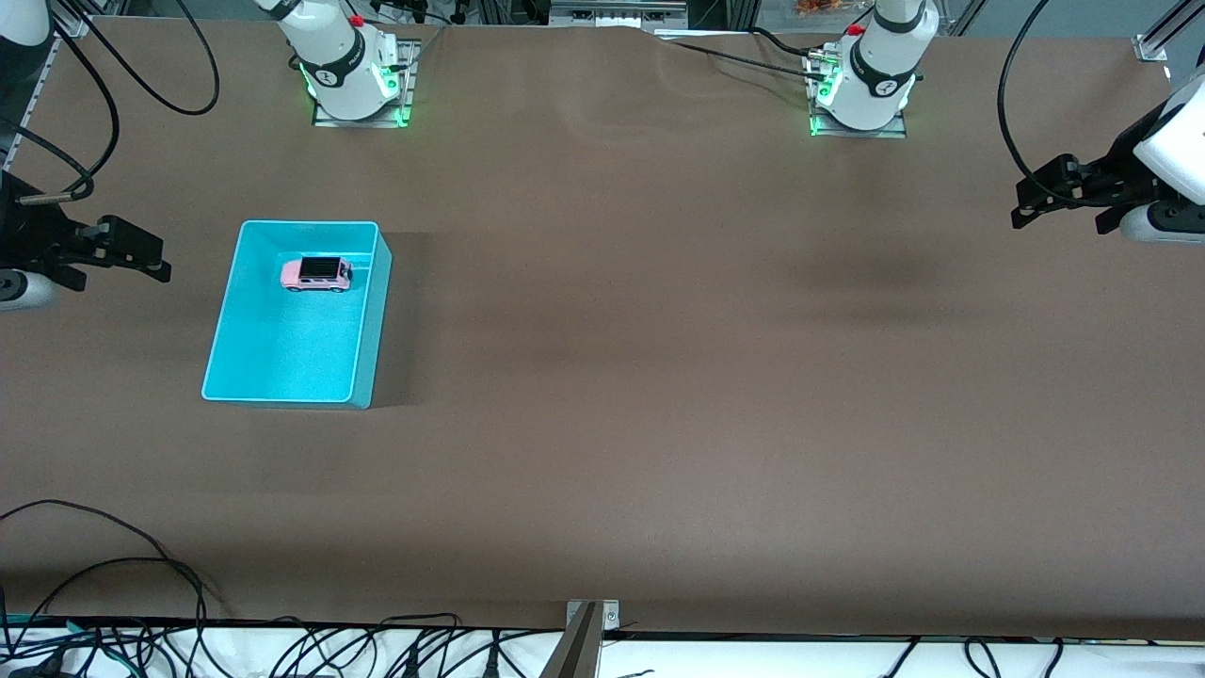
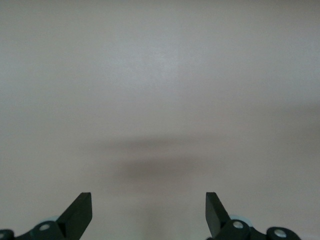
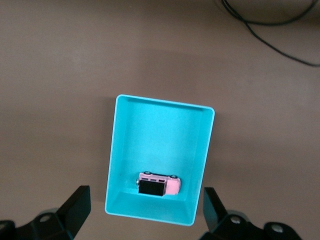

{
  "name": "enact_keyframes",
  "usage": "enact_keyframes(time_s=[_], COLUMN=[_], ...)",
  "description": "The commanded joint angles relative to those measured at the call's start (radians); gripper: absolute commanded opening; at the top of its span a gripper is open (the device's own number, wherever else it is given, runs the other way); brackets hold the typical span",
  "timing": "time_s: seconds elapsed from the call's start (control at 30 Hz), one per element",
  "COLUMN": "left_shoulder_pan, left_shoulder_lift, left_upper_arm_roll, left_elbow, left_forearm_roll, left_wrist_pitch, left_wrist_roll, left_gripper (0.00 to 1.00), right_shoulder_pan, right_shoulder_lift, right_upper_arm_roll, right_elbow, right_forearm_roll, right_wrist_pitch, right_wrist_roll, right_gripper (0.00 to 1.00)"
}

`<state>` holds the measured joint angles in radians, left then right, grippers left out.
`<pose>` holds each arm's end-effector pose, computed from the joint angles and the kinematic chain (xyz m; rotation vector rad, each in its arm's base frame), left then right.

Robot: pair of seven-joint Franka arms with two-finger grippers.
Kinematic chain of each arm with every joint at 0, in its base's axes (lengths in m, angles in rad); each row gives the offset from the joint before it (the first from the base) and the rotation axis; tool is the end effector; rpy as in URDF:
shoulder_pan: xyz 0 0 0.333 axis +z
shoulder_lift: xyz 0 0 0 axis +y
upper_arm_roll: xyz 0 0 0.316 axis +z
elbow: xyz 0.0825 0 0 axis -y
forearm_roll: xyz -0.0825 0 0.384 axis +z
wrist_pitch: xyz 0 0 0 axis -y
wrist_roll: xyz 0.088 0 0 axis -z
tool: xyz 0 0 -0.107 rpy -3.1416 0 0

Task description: Wind and store pink jeep toy

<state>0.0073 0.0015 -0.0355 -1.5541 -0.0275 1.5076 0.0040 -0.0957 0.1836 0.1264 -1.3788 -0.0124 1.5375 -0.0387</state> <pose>0.5481 -0.0185 0.6261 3.1133 -0.0518 -0.0753 0.6070 0.0097 0.6060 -3.1289 -0.1053 0.0367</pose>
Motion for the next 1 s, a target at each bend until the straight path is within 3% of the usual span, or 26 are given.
enact_keyframes(time_s=[0.0, 0.27, 0.97], left_shoulder_pan=[-0.003, 0.008, 0.005], left_shoulder_lift=[0.015, 0.037, 0.035], left_upper_arm_roll=[0.000, 0.003, 0.000], left_elbow=[0.032, 0.049, 0.051], left_forearm_roll=[0.011, 0.023, 0.051], left_wrist_pitch=[-0.021, -0.018, -0.018], left_wrist_roll=[-0.007, 0.002, 0.002], left_gripper=[1.00, 1.00, 1.00], right_shoulder_pan=[0.004, 0.004, -0.006], right_shoulder_lift=[-0.120, -0.263, -0.208], right_upper_arm_roll=[-0.001, 0.001, -0.013], right_elbow=[-0.123, -0.279, -0.246], right_forearm_roll=[-0.026, -0.034, -0.018], right_wrist_pitch=[-0.010, 0.007, 0.073], right_wrist_roll=[0.077, 0.077, 0.065], right_gripper=[1.00, 1.00, 1.00])
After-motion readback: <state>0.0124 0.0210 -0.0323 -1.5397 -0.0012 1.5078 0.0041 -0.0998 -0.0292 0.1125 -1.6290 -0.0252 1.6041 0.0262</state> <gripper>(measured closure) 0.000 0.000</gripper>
